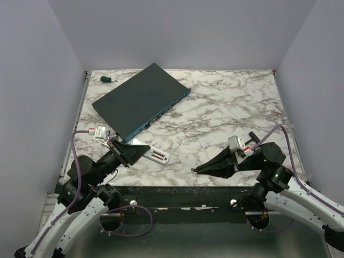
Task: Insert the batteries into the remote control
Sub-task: Load the battery into the remote control.
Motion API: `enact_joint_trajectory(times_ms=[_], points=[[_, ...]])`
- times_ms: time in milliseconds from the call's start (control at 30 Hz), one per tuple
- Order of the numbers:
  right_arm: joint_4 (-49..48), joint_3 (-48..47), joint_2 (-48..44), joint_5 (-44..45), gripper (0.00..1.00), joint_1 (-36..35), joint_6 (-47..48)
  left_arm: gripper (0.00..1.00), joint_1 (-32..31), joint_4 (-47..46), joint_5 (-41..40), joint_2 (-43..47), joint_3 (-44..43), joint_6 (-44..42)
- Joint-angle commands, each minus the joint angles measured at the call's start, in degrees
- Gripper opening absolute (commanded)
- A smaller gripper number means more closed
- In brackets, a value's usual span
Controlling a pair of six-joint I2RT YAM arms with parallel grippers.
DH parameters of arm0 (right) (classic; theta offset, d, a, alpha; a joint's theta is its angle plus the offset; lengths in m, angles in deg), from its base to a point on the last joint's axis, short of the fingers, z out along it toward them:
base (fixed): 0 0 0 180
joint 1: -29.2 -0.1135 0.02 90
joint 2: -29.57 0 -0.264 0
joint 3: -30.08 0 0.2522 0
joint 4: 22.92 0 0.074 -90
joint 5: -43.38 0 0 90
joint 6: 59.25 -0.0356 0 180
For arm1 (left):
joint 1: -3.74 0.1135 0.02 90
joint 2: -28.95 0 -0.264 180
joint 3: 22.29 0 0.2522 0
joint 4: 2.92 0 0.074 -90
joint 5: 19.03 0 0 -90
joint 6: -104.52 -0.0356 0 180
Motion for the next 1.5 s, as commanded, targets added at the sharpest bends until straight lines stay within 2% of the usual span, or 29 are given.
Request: enact_joint_trajectory(times_ms=[0,167,333,567,733,1133,1267,1467], points=[[0.8,0.7,-0.5,-4.5,0.01,0.0,8.3,0.00,0.3,-5.6,4.9,-0.9,0.4,-1.2],[1.9,1.1,-2.0,-5.7,0.01,0.0,15.3,0.00,0.3,-7.3,6.5,-1.2,0.8,-1.4],[3.4,0.7,-2.6,-2.9,0.01,0.0,17.0,0.00,0.3,-10.0,8.4,-1.2,1.6,-2.4],[2.7,1.1,-3.9,2.9,0.01,0.0,16.4,0.00,0.3,-20.5,14.7,-1.5,3.9,-5.4],[2.1,1.3,-4.4,5.4,0.01,0.0,15.2,0.00,0.4,-24.7,18.0,-1.2,4.9,-8.2],[1.7,1.7,-5.8,12.3,0.01,-0.1,13.7,0.00,0.4,-35.5,20.4,3.6,11.7,-14.3],[2.6,1.5,-5.3,13.2,0.01,-0.1,13.8,0.00,0.3,-41.1,22.0,5.4,14.2,-14.3],[2.9,1.7,-5.8,14.9,0.01,0.0,13.6,0.00,0.3,-44.2,24.8,5.2,14.4,-14.8]])
